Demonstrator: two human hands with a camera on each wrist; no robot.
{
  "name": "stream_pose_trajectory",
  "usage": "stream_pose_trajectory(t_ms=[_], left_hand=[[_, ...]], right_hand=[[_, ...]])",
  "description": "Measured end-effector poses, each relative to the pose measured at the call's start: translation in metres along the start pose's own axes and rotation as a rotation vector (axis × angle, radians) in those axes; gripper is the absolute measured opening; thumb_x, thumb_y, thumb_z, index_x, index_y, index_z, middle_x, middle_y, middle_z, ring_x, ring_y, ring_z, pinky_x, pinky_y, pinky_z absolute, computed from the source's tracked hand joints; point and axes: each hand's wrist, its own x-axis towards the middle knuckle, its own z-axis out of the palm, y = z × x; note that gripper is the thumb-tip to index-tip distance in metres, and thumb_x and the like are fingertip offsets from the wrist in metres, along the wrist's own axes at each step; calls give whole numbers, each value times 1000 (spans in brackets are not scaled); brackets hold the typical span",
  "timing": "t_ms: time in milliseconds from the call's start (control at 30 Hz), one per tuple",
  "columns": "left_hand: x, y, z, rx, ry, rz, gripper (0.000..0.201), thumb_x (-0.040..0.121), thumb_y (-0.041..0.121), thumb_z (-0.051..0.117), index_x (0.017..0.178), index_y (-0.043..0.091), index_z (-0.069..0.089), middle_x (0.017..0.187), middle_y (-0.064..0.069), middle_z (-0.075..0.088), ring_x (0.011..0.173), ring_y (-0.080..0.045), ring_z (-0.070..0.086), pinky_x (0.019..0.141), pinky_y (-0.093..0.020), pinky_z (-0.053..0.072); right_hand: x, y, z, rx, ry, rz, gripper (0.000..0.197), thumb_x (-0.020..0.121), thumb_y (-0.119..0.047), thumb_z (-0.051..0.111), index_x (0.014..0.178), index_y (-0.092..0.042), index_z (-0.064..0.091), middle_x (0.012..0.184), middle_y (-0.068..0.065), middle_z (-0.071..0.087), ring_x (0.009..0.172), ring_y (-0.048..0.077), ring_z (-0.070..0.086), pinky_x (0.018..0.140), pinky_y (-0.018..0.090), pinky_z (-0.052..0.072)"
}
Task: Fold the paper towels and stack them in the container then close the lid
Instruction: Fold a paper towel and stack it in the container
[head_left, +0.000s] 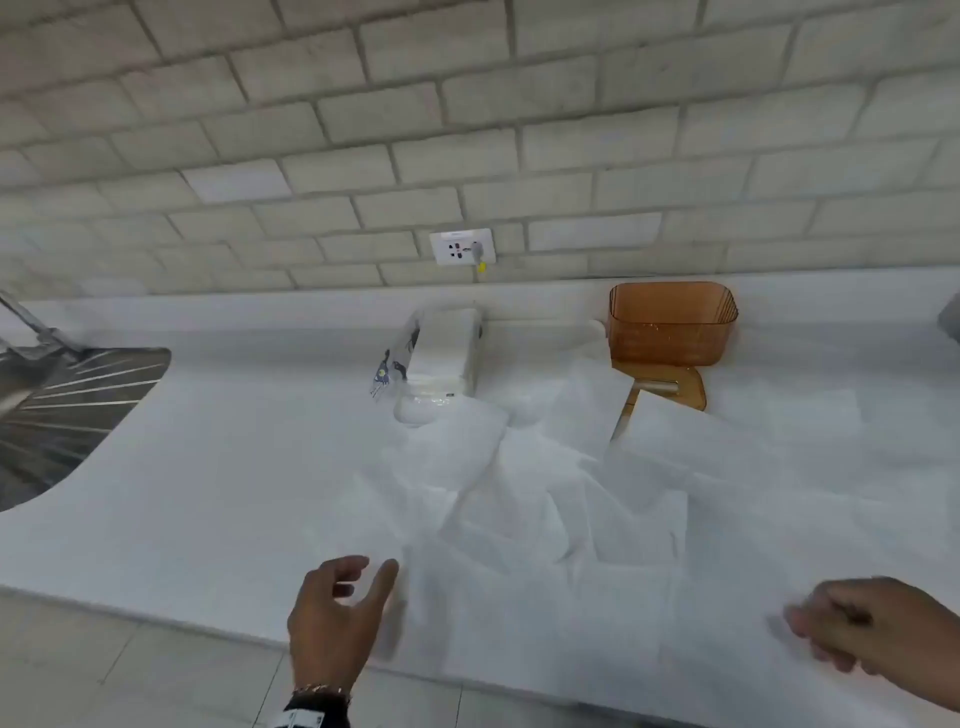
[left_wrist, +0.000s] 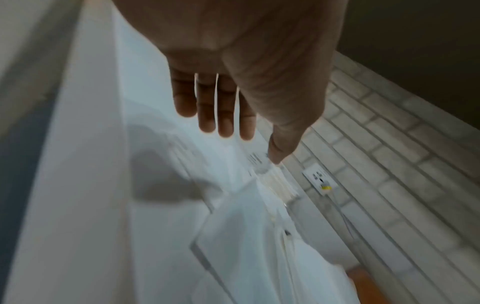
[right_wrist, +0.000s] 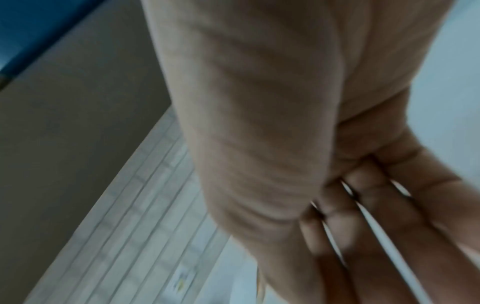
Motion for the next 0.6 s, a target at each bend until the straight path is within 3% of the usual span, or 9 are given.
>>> stream_pose_trajectory(t_ms=[100,167,267,367,433,500,600], left_hand=[[20,16,24,173,-96,204,37,76,51,87,103,35,68,108,14,61,102,-12,59,80,-30,46],[29,27,46,244,-174,307,45,74,53,87,110,32,70,115,12,60,111,-14,55,82,-29,48],[48,40,73,349,-217,450,58,75,55,84,119,20,72,125,-2,64,116,-26,59,97,-36,51],[65,64,96,468,-263,485,70,82,62,73,137,20,61,139,-3,57,127,-27,53,109,-37,42],[75,75,109,582,-296,493,76,87,66,64,147,21,52,148,-3,50,136,-26,47,113,-37,36],[81,85,121,669,-315,507,72,90,65,60,146,20,52,147,-4,52,135,-26,49,113,-39,35],[86,94,133,753,-295,524,51,93,54,58,130,19,64,130,-4,63,121,-27,59,105,-40,38]], right_hand=[[36,-49,22,12,24,-100,18,94,-34,75,78,-28,79,77,-14,77,70,1,70,64,14,47],[54,-78,42,-13,-3,-164,14,95,-32,74,81,-33,77,83,-17,76,79,-1,69,66,11,47],[79,-107,64,-33,-18,-222,9,95,-31,73,87,-35,74,93,-18,74,85,-1,67,70,9,48],[95,-127,76,-40,-2,-276,2,96,-33,72,98,-34,73,99,-18,72,89,1,66,75,12,48],[101,-135,78,-44,4,-294,8,97,-33,72,105,-33,72,100,-18,70,90,4,66,79,14,50],[105,-139,78,-59,6,-303,11,96,-34,72,108,-33,71,101,-18,69,91,5,66,79,14,50],[113,-138,73,-89,13,-307,13,96,-35,72,109,-35,69,105,-21,67,90,5,65,80,15,49]])
